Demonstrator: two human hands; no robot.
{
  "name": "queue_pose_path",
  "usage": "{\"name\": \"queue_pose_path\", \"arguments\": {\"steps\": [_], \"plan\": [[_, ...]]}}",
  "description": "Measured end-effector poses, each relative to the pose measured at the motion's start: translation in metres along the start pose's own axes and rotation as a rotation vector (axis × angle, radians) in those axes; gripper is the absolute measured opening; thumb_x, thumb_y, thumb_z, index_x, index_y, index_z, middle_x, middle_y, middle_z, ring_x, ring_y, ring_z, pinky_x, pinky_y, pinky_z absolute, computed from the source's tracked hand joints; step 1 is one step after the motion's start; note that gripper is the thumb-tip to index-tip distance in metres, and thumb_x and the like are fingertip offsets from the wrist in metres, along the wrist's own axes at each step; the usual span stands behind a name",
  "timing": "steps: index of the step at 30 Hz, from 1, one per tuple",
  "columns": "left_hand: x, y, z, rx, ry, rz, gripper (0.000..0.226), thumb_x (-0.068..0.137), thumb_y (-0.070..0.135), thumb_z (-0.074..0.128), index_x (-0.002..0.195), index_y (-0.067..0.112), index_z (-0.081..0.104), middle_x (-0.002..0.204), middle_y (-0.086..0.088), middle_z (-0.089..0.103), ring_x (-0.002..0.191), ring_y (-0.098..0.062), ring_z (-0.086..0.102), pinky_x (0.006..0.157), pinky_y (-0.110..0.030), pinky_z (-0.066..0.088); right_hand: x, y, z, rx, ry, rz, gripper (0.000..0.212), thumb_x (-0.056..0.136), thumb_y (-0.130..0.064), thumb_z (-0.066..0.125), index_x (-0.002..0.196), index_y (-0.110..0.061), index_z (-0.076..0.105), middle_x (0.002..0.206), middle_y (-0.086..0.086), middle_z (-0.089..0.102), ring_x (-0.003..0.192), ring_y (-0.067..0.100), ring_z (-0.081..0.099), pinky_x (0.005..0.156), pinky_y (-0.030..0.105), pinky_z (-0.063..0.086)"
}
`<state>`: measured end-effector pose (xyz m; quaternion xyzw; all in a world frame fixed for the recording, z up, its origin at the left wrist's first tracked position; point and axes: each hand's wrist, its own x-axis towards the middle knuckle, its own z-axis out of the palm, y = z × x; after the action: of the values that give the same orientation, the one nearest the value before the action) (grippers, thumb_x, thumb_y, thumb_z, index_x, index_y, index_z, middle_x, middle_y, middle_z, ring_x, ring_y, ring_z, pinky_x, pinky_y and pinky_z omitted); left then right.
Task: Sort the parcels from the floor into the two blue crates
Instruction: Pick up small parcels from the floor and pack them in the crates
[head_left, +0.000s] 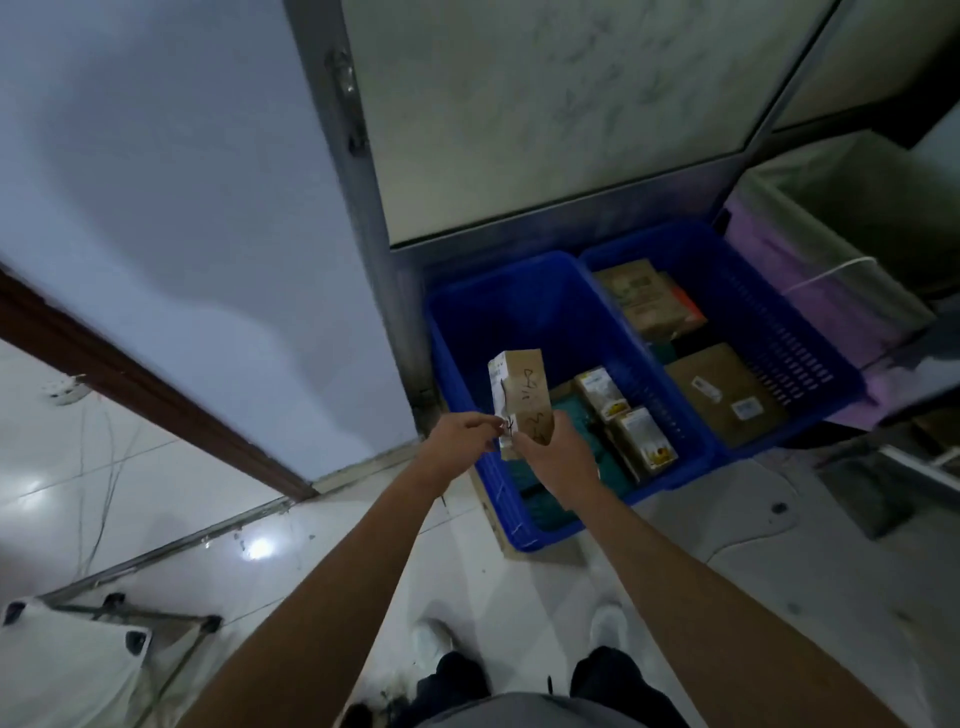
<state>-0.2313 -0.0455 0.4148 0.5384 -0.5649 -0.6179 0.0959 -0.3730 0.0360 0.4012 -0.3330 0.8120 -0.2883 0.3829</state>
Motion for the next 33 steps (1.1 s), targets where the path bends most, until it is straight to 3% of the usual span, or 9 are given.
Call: {"name": "queue_pose_path", "arguments": {"steps": [4, 8, 12, 16, 18, 22, 25, 27, 33], "plan": [[0.001, 0.024, 0.046, -0.018, 0.006, 0.008, 0.022, 0.096, 0.015, 0.059, 0.111, 0.011, 0.075, 0.1, -0.005, 0.076, 0.087, -0.014, 0.07, 0.071, -0.023, 0.05, 0.003, 0.023, -0.052, 0.09, 0.003, -0.012, 0.048, 0.088, -0.045, 0.069, 0.125, -0.023, 0.047, 0.115, 0.0, 0.062, 0.099, 0.02, 0.062, 0.079, 0.036, 0.053], [0.013, 0.036, 0.104, -0.013, 0.035, -0.03, 0.023, 0.096, 0.017, 0.061, 0.114, 0.011, 0.073, 0.1, -0.001, 0.076, 0.089, -0.017, 0.072, 0.084, -0.036, 0.056, 0.011, 0.057, -0.108, 0.148, -0.042, -0.034, 0.052, 0.093, -0.041, 0.066, 0.136, -0.021, 0.044, 0.118, -0.002, 0.058, 0.1, 0.016, 0.058, 0.076, 0.027, 0.047], [0.019, 0.049, 0.167, -0.011, 0.068, -0.071, 0.028, 0.096, 0.021, 0.063, 0.122, 0.012, 0.067, 0.106, -0.003, 0.073, 0.088, -0.018, 0.071, 0.073, -0.031, 0.052, 0.027, 0.094, -0.162, 0.146, -0.086, -0.043, 0.06, 0.093, -0.043, 0.064, 0.144, -0.019, 0.041, 0.126, 0.001, 0.056, 0.107, 0.018, 0.056, 0.084, 0.034, 0.05], [0.027, 0.067, 0.214, -0.049, 0.113, -0.094, 0.031, 0.097, 0.023, 0.062, 0.126, 0.012, 0.064, 0.108, -0.004, 0.072, 0.088, -0.018, 0.07, 0.076, -0.033, 0.054, 0.052, 0.118, -0.208, 0.166, -0.133, -0.033, 0.062, 0.095, -0.042, 0.062, 0.147, -0.018, 0.039, 0.13, 0.0, 0.056, 0.114, 0.02, 0.057, 0.091, 0.038, 0.051], [0.027, 0.074, 0.232, -0.085, 0.123, -0.098, 0.033, 0.098, 0.021, 0.061, 0.129, 0.01, 0.061, 0.113, -0.006, 0.07, 0.087, -0.017, 0.069, 0.066, -0.024, 0.052, 0.064, 0.126, -0.223, 0.194, -0.14, -0.025, 0.061, 0.093, -0.043, 0.064, 0.144, -0.018, 0.043, 0.13, 0.001, 0.057, 0.114, 0.02, 0.059, 0.094, 0.04, 0.053], [0.028, 0.079, 0.253, -0.15, 0.157, -0.125, 0.039, 0.097, 0.017, 0.061, 0.135, 0.007, 0.055, 0.126, -0.013, 0.065, 0.099, -0.024, 0.069, 0.064, -0.02, 0.053, 0.078, 0.128, -0.236, 0.296, -0.209, 0.02, 0.037, 0.097, -0.036, 0.063, 0.128, -0.02, 0.048, 0.109, -0.008, 0.058, 0.097, 0.009, 0.059, 0.077, 0.03, 0.053], [0.033, 0.073, 0.25, -0.195, 0.197, -0.147, 0.039, 0.097, 0.021, 0.063, 0.132, 0.007, 0.057, 0.123, -0.014, 0.067, 0.099, -0.025, 0.071, 0.073, -0.03, 0.059, 0.087, 0.127, -0.226, 0.315, -0.279, 0.09, 0.042, 0.091, -0.045, 0.064, 0.124, -0.022, 0.052, 0.114, -0.003, 0.062, 0.103, 0.017, 0.062, 0.094, 0.046, 0.055], [0.038, 0.066, 0.242, -0.198, 0.229, -0.171, 0.035, 0.096, 0.025, 0.064, 0.127, 0.009, 0.061, 0.116, -0.011, 0.07, 0.096, -0.024, 0.072, 0.084, -0.039, 0.06, 0.094, 0.129, -0.214, 0.332, -0.336, 0.128, 0.048, 0.086, -0.047, 0.065, 0.125, -0.021, 0.054, 0.117, 0.001, 0.065, 0.105, 0.019, 0.063, 0.094, 0.046, 0.056], [0.061, 0.053, 0.218, -0.343, 0.205, -0.229, 0.013, 0.1, 0.025, 0.059, 0.106, 0.015, 0.065, 0.096, -0.004, 0.072, 0.081, -0.017, 0.07, 0.069, -0.029, 0.058, 0.103, 0.119, -0.195, 0.416, -0.42, 0.306, 0.034, 0.093, -0.033, 0.062, 0.119, -0.011, 0.06, 0.115, 0.008, 0.068, 0.106, 0.022, 0.065, 0.092, 0.042, 0.057]]}}
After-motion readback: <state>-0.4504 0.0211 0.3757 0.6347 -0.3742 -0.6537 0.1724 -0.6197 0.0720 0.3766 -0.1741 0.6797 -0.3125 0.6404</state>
